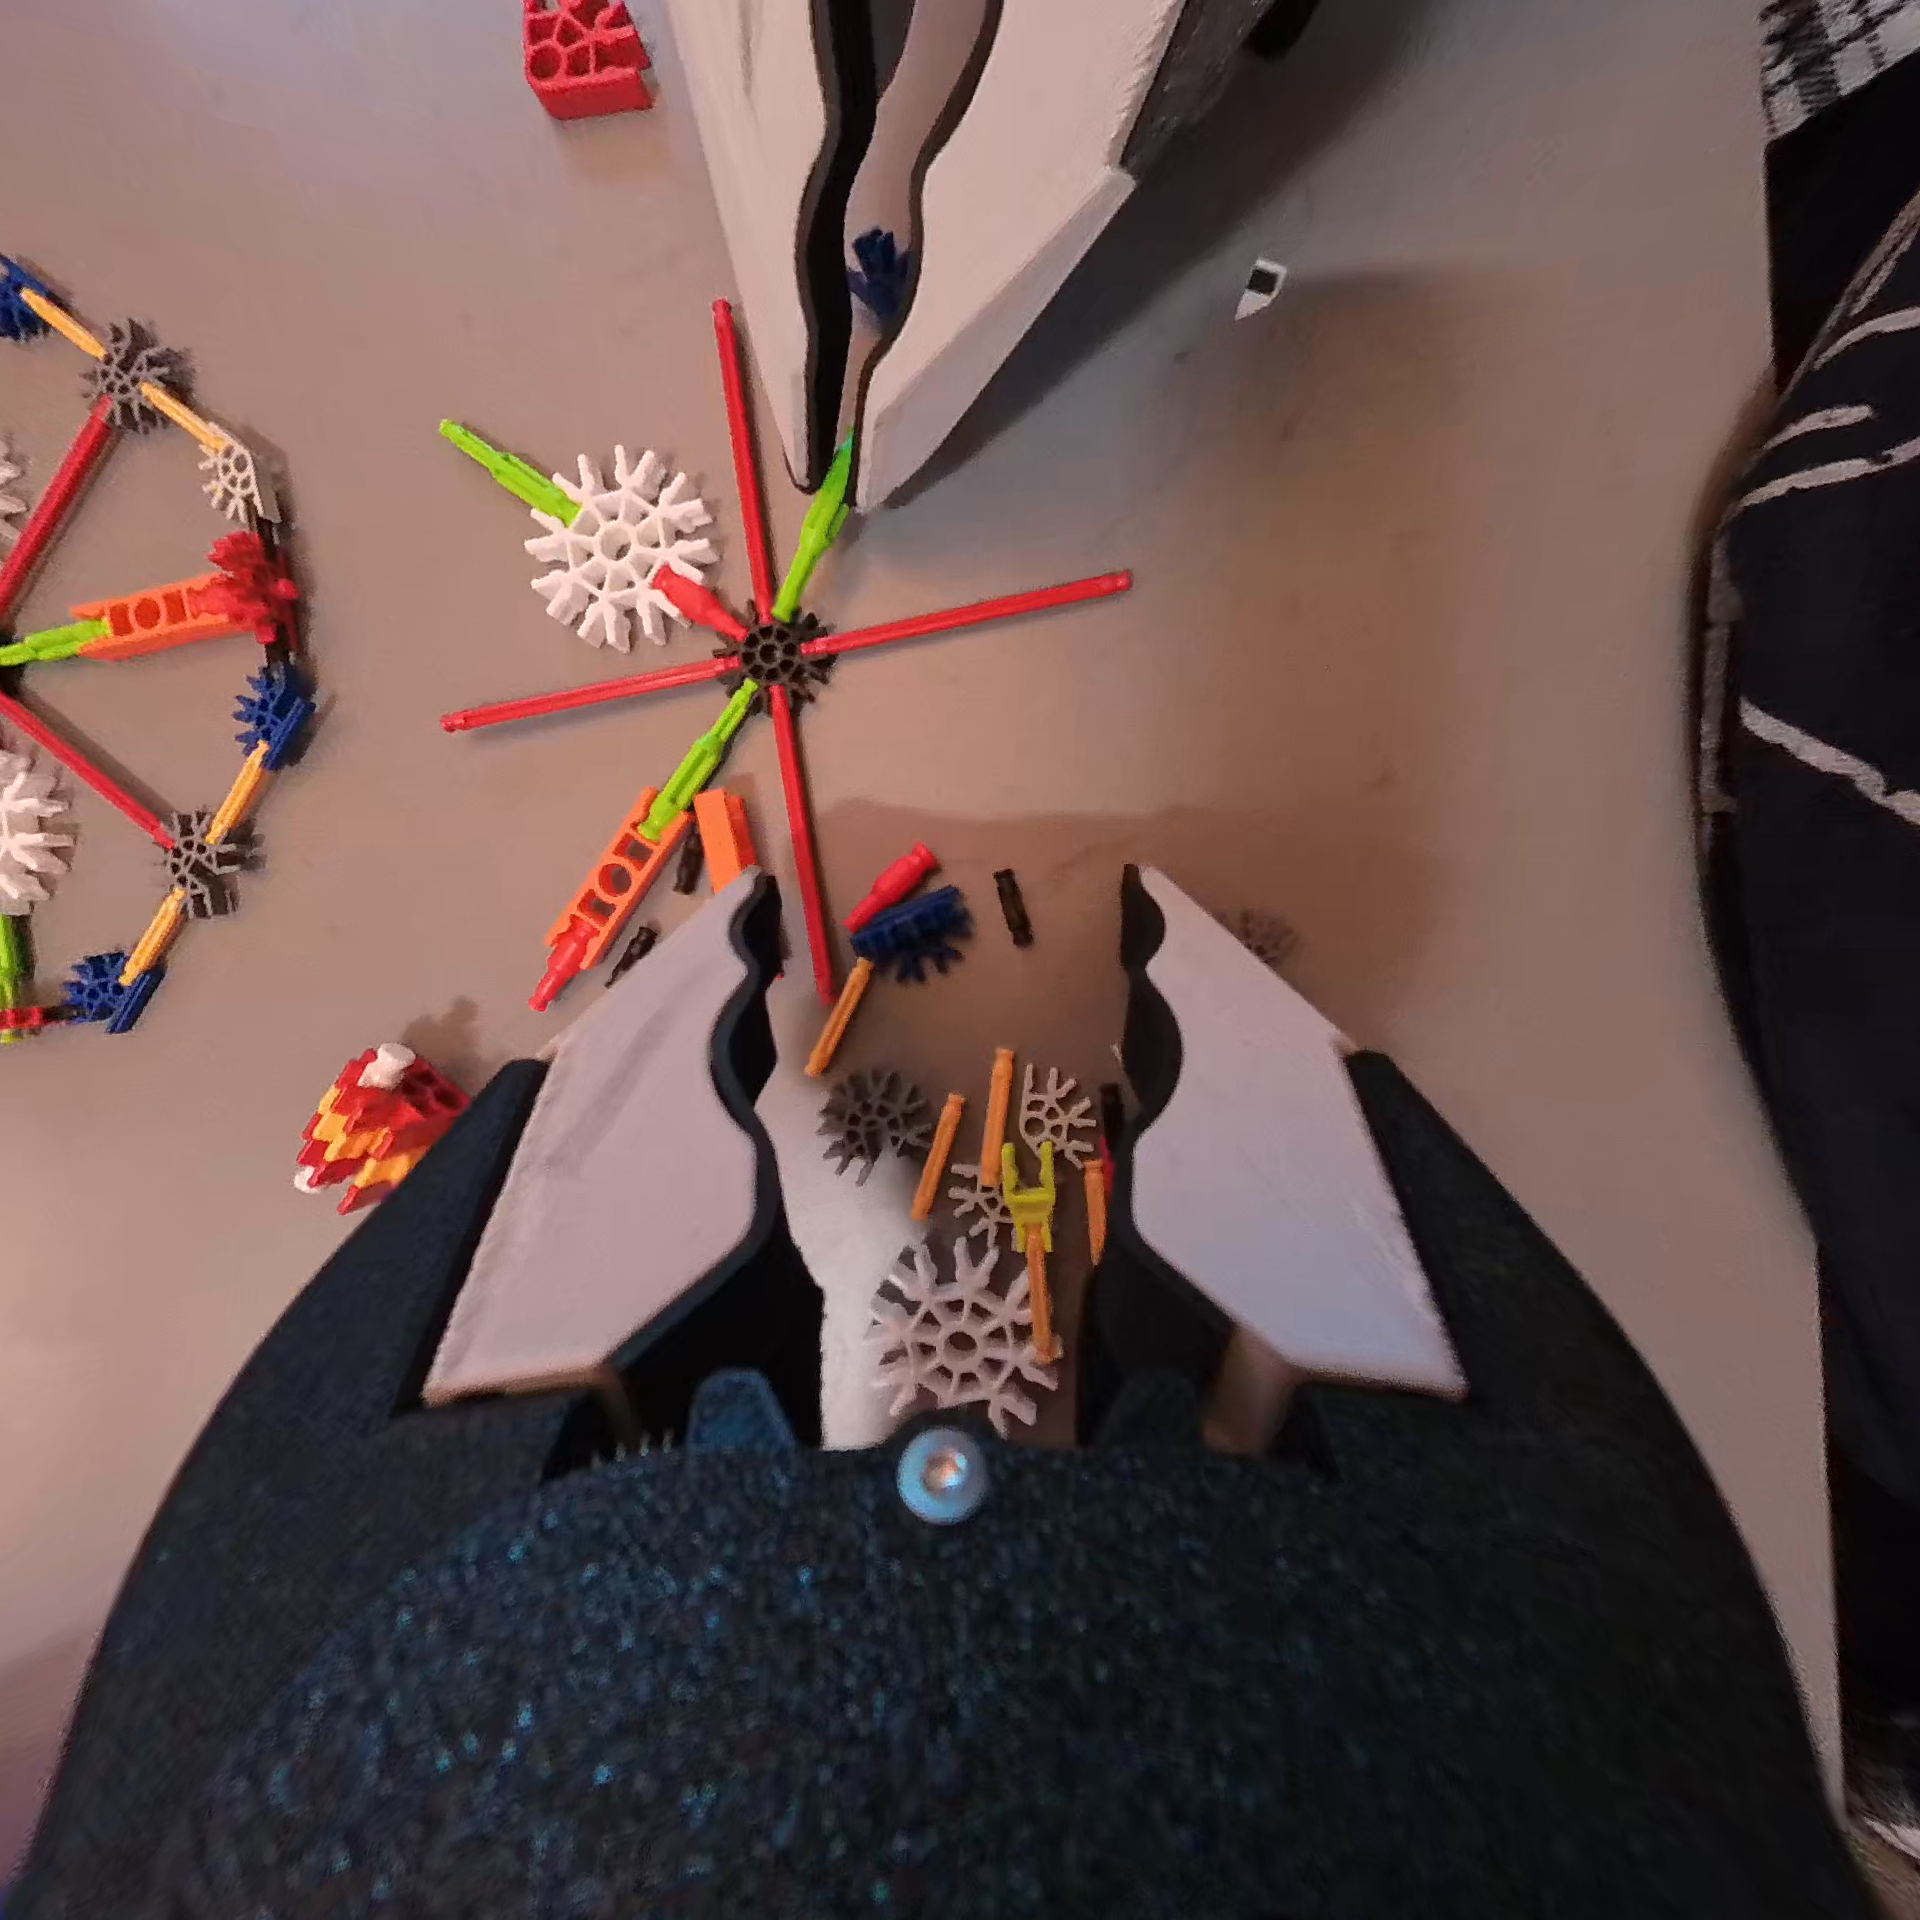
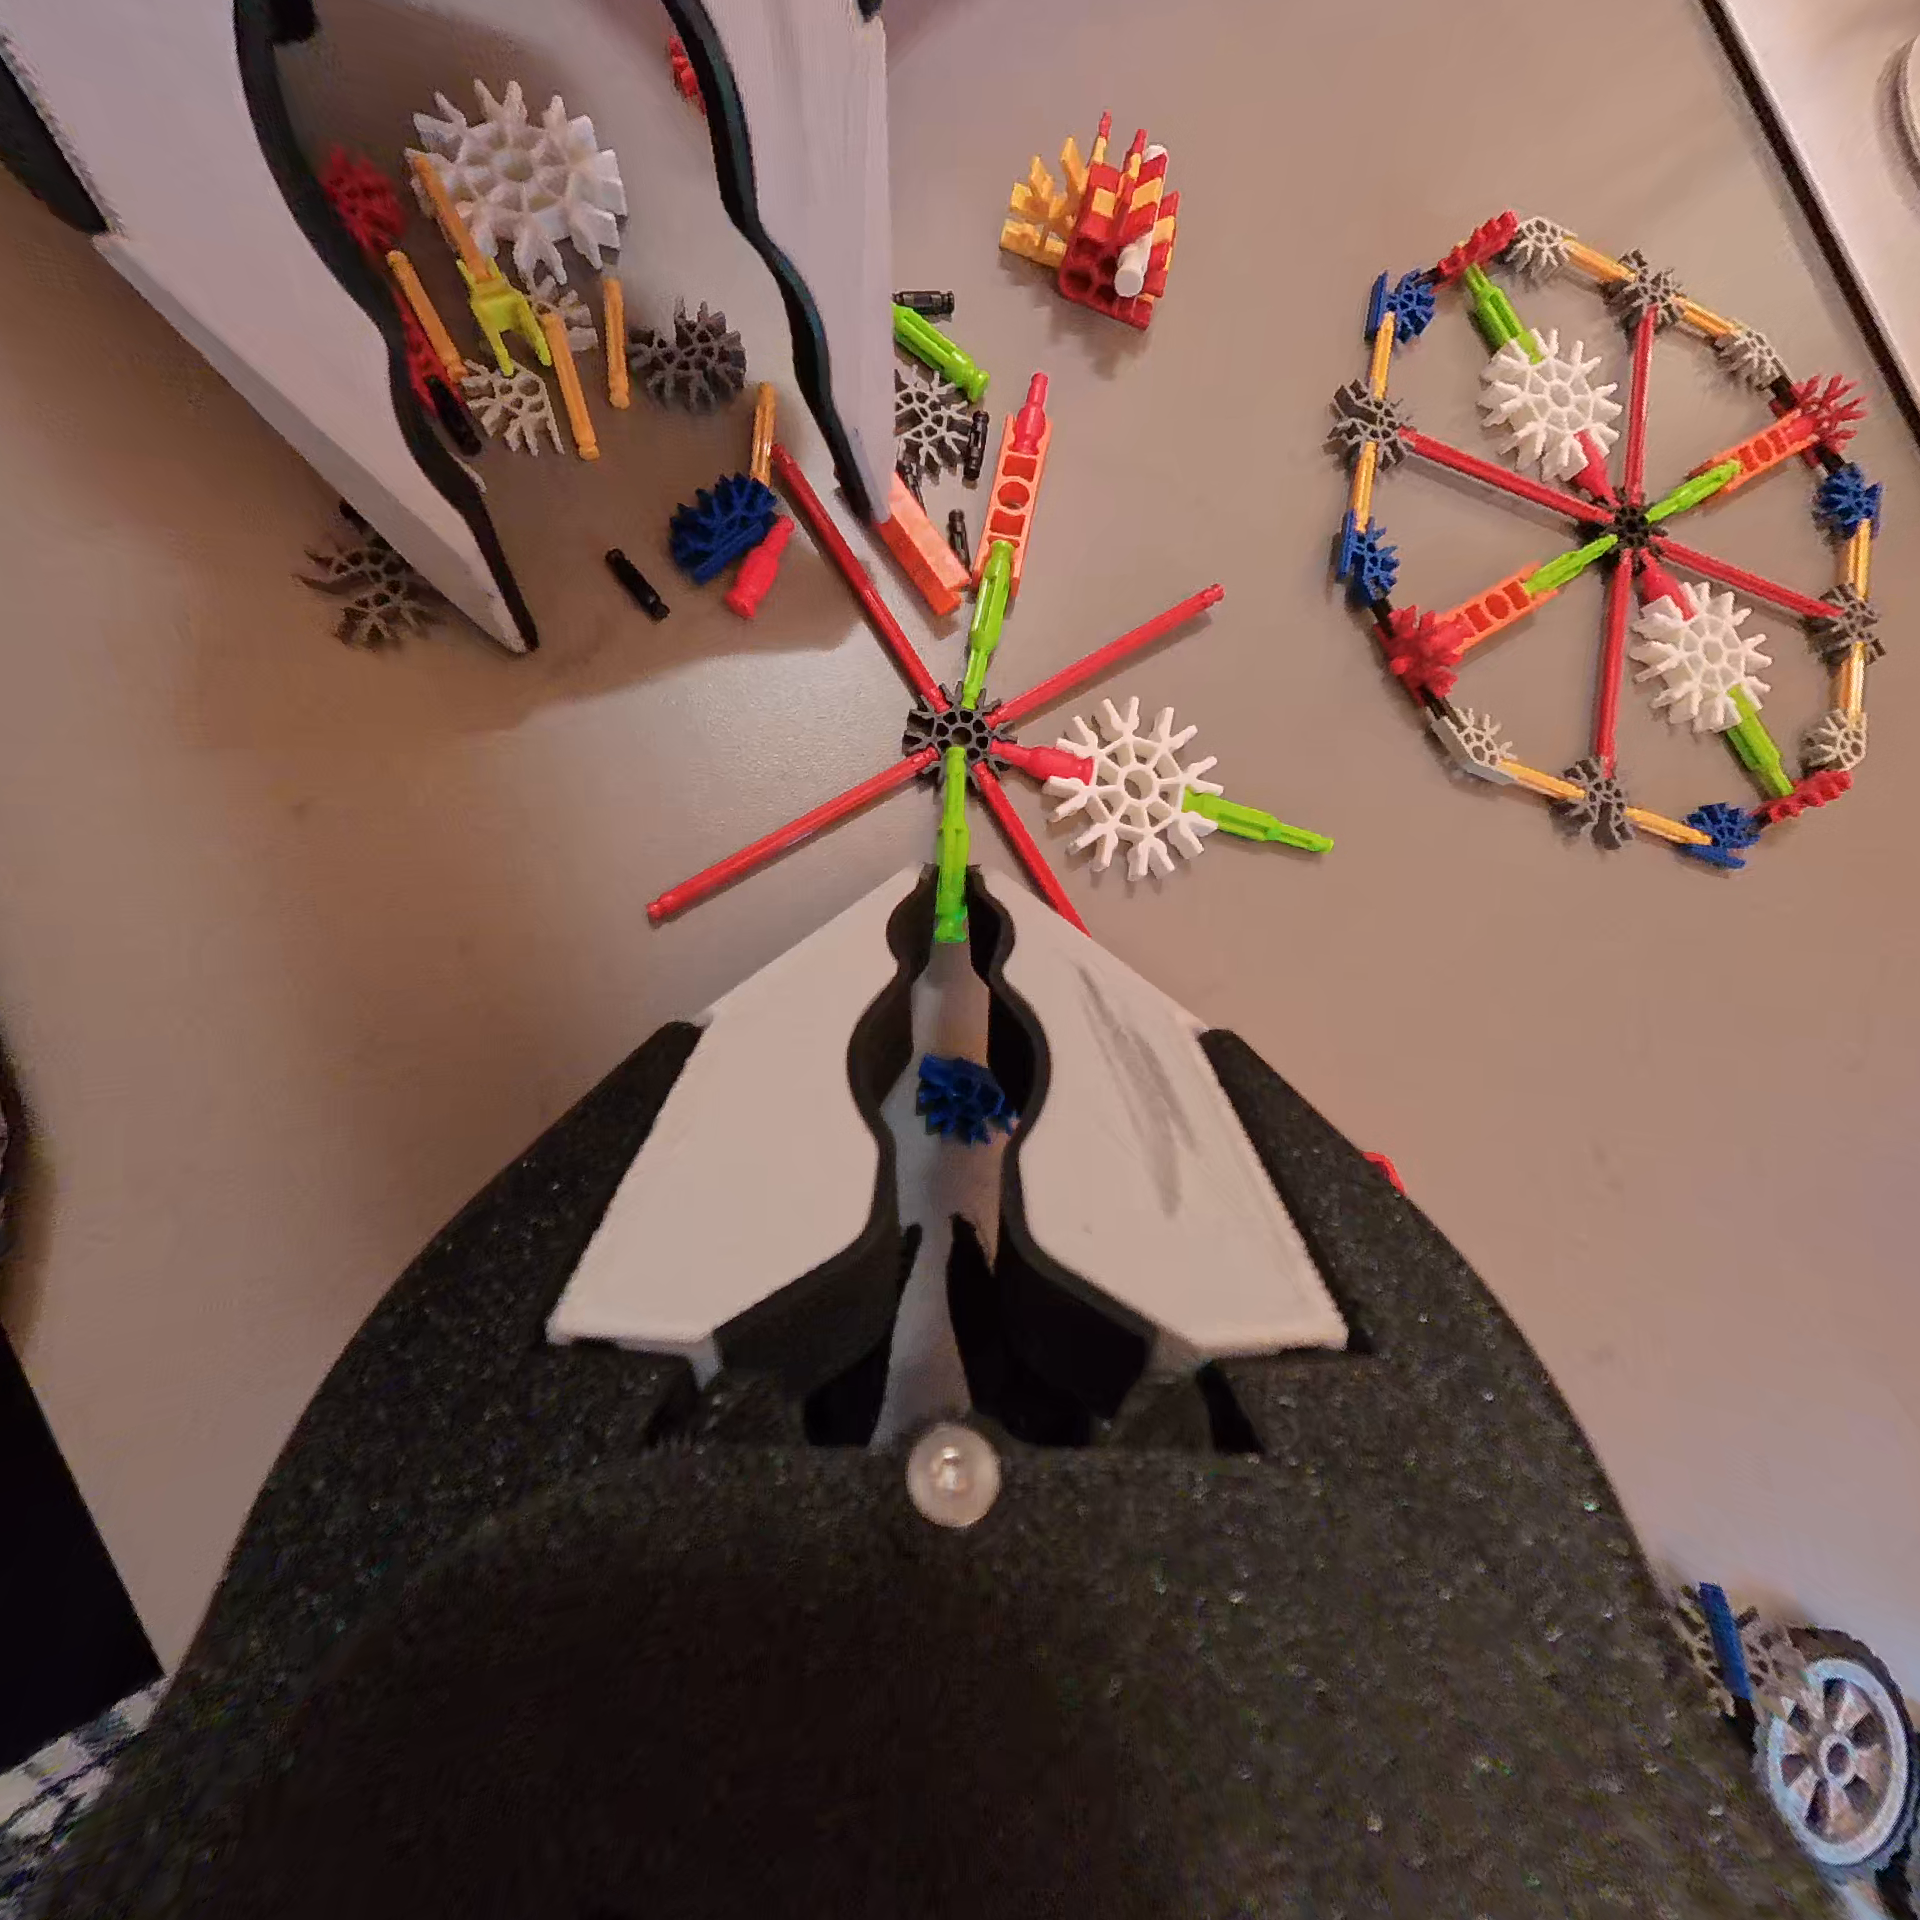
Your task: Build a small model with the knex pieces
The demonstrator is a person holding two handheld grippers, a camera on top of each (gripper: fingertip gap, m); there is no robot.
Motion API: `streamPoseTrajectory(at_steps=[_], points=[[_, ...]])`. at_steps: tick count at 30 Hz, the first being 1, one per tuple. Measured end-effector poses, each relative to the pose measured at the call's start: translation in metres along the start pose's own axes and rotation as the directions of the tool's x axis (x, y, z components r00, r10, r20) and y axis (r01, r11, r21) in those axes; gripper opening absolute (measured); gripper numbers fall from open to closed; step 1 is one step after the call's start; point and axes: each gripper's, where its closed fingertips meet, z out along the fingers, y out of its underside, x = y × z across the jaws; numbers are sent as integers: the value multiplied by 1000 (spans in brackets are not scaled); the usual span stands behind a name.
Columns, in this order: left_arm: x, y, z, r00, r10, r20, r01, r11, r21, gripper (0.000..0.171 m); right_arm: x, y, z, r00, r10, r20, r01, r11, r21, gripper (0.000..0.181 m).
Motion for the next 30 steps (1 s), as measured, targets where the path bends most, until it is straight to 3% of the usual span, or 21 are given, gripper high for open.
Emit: streamPoseTrajectory(at_steps=[30], points=[[3,-2,4,999,-23,-46,24,1000,15,66,-4,6,4,998,61,4,-61,995,-82,5]])
